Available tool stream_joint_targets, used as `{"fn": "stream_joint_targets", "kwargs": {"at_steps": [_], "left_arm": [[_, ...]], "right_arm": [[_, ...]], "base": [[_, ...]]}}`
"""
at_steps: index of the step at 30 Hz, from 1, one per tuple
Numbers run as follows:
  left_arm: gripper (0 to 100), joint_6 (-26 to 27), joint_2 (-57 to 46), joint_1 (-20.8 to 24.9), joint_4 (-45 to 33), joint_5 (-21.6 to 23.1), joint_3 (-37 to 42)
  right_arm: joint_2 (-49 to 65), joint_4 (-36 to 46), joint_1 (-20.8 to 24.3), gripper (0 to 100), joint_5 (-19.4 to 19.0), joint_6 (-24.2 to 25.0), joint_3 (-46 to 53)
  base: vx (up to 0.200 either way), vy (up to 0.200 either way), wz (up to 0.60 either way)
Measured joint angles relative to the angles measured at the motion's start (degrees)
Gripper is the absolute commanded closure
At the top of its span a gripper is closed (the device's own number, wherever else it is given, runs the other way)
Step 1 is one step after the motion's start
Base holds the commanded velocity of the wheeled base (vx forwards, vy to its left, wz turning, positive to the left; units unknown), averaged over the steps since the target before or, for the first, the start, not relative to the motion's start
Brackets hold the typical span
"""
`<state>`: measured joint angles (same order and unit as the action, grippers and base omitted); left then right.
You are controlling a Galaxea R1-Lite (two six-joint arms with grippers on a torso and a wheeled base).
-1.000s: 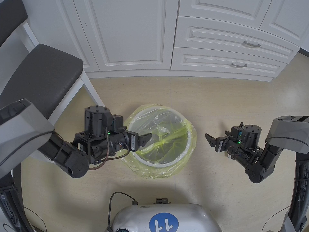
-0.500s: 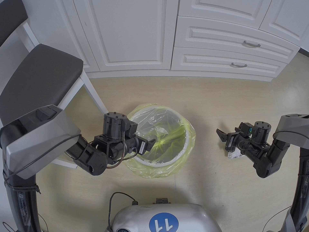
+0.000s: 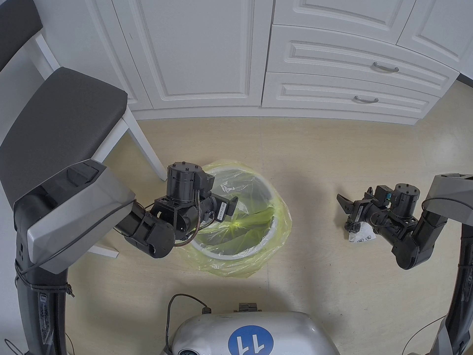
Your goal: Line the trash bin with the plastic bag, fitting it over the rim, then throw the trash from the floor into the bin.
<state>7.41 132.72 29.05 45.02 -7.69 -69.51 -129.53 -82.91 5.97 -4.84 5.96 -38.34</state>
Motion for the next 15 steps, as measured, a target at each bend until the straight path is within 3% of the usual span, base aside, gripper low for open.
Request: {"fn": "stream_joint_targets", "kwargs": {"at_steps": [9,15], "left_arm": [[0,1.7,-3.5,1.4,0.2,-0.1,5.2],[0,8.5,-6.2,1.8,0.2,0.1,8.0]], "right_arm": [[0.2,-0.1,0.0,0,0.0,0.0,0.3],[0.2,-0.2,0.0,0,0.0,0.0,0.4]], "base": [[0.000,0.000,0.00],[0.000,0.000,0.00]]}}
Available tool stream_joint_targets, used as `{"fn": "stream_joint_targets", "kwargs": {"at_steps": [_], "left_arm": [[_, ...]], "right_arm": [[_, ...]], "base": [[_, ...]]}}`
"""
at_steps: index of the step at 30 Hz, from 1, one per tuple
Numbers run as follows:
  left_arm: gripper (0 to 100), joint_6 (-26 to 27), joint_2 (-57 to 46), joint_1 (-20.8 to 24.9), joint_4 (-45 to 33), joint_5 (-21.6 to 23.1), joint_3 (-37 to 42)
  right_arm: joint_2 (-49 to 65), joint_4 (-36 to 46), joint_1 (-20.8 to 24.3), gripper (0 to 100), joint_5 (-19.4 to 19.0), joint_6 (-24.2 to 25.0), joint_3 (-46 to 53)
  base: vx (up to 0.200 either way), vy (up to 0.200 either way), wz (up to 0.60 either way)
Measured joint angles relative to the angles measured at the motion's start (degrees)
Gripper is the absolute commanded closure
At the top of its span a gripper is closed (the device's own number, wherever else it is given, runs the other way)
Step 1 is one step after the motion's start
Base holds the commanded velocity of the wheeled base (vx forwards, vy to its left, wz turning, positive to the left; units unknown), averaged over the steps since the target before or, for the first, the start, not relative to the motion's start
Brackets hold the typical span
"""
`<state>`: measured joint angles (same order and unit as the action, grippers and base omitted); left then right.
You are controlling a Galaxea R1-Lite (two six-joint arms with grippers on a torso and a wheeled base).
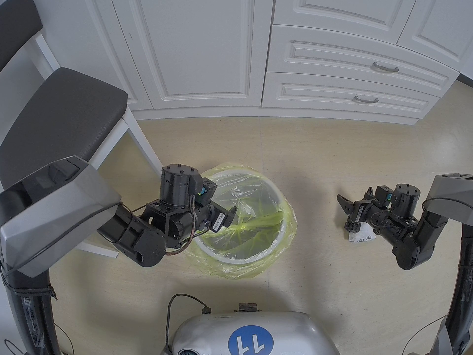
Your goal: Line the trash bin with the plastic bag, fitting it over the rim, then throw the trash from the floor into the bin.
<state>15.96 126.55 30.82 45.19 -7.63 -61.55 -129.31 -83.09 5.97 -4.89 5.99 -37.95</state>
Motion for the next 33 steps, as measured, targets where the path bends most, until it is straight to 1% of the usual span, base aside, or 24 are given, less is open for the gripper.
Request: {"fn": "stream_joint_targets", "kwargs": {"at_steps": [2,6,10,15,18,21,25,28,33], "left_arm": [[0,1.9,-0.5,0.0,-0.1,0.2,0.6],[0,3.9,-0.1,-0.2,-0.6,0.4,0.5],[0,5.1,1.9,-0.8,-0.9,0.4,-2.7],[0,5.5,4.7,-2.6,-2.3,0.5,-8.1],[0,5.0,5.6,-4.0,-4.8,0.6,-11.5],[0,3.8,6.1,-5.0,-5.9,0.7,-13.4],[0,2.2,6.4,-5.7,-6.2,0.8,-14.2],[0,0.9,6.5,-5.8,-6.1,0.9,-14.1],[0,-1.2,6.3,-5.4,-5.5,1.1,-13.1]], "right_arm": [[0.0,0.0,0.0,0,0.0,0.0,0.0],[0.1,0.0,0.0,0,0.0,0.0,0.2],[0.4,-0.1,0.1,0,-0.5,-0.1,0.4],[0.6,-0.2,0.1,0,-0.8,-0.1,0.8],[0.7,-0.2,0.6,0,-1.0,-0.1,1.2],[0.5,-0.2,2.2,0,-1.4,0.0,2.1],[-0.8,-0.9,5.3,0,-1.7,0.2,3.1],[-2.7,-3.6,7.7,0,-1.6,1.0,3.4],[-7.5,-5.8,10.2,0,-1.4,2.0,2.9]], "base": [[0.000,0.000,0.00],[0.000,0.000,0.00],[0.000,0.000,0.00],[0.000,0.000,0.00],[0.000,0.000,0.00],[0.000,0.000,0.00],[0.000,0.000,0.00],[0.000,0.000,0.00],[0.000,0.000,0.00]]}}
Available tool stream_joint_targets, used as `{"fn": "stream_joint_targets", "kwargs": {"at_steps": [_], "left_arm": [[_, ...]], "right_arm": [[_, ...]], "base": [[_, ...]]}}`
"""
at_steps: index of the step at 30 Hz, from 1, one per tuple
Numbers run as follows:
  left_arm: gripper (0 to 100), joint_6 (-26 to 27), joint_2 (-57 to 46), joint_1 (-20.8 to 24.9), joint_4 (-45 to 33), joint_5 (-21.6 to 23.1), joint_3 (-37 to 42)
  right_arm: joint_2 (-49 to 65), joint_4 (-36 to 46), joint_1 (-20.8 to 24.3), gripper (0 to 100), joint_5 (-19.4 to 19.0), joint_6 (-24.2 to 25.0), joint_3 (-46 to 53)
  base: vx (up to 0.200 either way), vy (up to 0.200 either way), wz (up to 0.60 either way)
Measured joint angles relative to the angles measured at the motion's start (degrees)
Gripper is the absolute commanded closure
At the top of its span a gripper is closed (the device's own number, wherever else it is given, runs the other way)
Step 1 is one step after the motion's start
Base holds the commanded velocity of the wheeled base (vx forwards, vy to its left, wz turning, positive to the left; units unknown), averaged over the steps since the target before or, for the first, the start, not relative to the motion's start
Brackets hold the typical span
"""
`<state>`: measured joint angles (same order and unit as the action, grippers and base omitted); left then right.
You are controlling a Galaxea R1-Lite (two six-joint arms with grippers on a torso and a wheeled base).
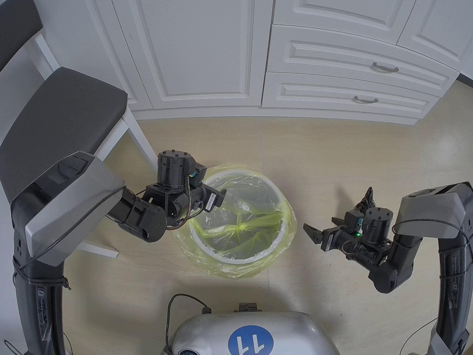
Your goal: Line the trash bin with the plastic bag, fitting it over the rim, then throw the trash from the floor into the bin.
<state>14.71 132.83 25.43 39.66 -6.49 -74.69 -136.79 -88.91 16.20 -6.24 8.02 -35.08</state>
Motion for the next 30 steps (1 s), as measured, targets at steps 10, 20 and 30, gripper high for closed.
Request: {"fn": "stream_joint_targets", "kwargs": {"at_steps": [10,20,30], "left_arm": [[0,-0.8,-1.8,0.9,1.1,0.3,2.5],[0,-0.8,-3.3,2.2,3.6,0.2,6.5],[0,-0.5,-3.3,2.5,2.5,0.0,6.8]], "right_arm": [[-8.0,0.0,2.0,0,0.0,7.5,-9.8],[-14.9,12.6,2.5,0,-0.1,10.0,-26.4],[-17.9,27.6,2.2,0,-0.3,10.4,-36.8]], "base": [[0.000,0.000,0.00],[0.000,0.000,0.00],[0.000,0.000,0.00]]}}
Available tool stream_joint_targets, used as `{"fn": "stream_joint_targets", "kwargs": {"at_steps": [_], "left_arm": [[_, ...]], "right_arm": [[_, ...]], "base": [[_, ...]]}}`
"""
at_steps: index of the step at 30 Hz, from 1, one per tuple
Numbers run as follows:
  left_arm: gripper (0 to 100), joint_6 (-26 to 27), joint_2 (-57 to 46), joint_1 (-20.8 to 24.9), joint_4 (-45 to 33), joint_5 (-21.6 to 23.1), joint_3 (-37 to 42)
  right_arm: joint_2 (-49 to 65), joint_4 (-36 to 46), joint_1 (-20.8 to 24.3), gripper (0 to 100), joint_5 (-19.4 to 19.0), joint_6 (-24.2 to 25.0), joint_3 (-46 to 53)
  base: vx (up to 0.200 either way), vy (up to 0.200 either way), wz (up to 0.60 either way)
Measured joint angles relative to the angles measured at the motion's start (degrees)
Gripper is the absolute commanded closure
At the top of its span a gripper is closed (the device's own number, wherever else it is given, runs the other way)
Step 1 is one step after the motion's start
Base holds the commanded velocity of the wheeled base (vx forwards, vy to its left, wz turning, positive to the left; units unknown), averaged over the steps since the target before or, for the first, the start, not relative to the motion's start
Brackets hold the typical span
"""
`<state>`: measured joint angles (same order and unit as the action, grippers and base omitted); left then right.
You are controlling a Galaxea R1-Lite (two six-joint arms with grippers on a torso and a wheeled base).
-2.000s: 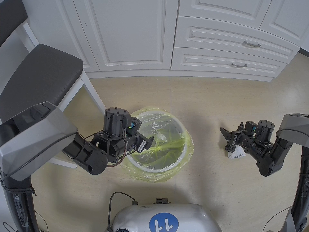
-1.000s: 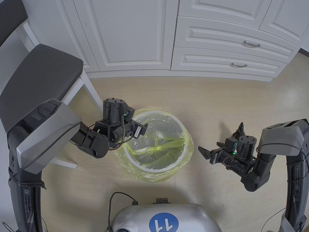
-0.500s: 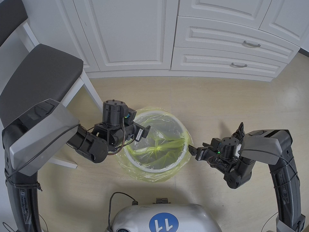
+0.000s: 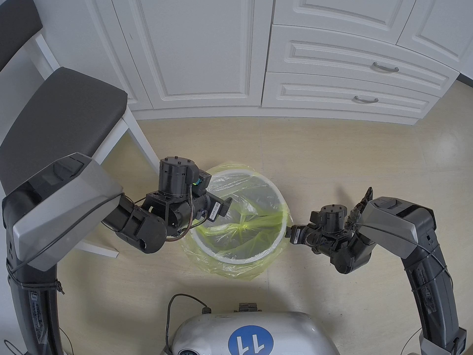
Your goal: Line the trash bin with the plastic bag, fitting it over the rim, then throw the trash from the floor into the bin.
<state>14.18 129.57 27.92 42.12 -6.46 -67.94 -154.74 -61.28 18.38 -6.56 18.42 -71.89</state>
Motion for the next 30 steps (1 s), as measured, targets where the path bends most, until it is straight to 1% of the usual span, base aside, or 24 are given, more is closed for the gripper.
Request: {"fn": "stream_joint_targets", "kwargs": {"at_steps": [2,4,11,17,21,26,30], "left_arm": [[0,0.0,0.2,-0.1,-0.7,0.0,-0.7],[0,0.0,0.5,-0.2,-1.7,0.0,-1.5],[0,0.0,2.8,-1.0,-5.0,0.0,-7.5],[0,-0.1,5.7,-2.0,-9.0,-0.1,-14.5],[0,-0.3,7.4,-2.4,-9.9,-0.5,-18.2],[0,-0.4,8.2,-2.2,-10.1,-0.6,-19.2],[0,-0.5,7.2,-1.5,-10.2,-0.7,-16.8]], "right_arm": [[0.0,1.8,0.0,0,0.0,0.1,-0.7],[0.0,2.0,-0.1,0,0.0,0.2,-1.1],[-0.2,-3.4,-0.3,0,-0.1,0.1,-0.1],[0.0,-4.5,-0.6,0,-0.2,-0.2,1.5],[0.8,-4.7,-0.9,0,-0.3,-0.3,2.4],[2.4,-5.0,-1.3,0,-0.8,-0.3,4.1],[4.3,-5.5,-1.5,0,-1.9,-0.5,6.4]], "base": [[0.000,0.000,0.00],[0.000,0.000,0.00],[0.000,0.000,0.00],[0.000,0.000,0.00],[0.000,0.000,0.00],[0.000,0.000,0.00],[0.000,0.000,0.00]]}}
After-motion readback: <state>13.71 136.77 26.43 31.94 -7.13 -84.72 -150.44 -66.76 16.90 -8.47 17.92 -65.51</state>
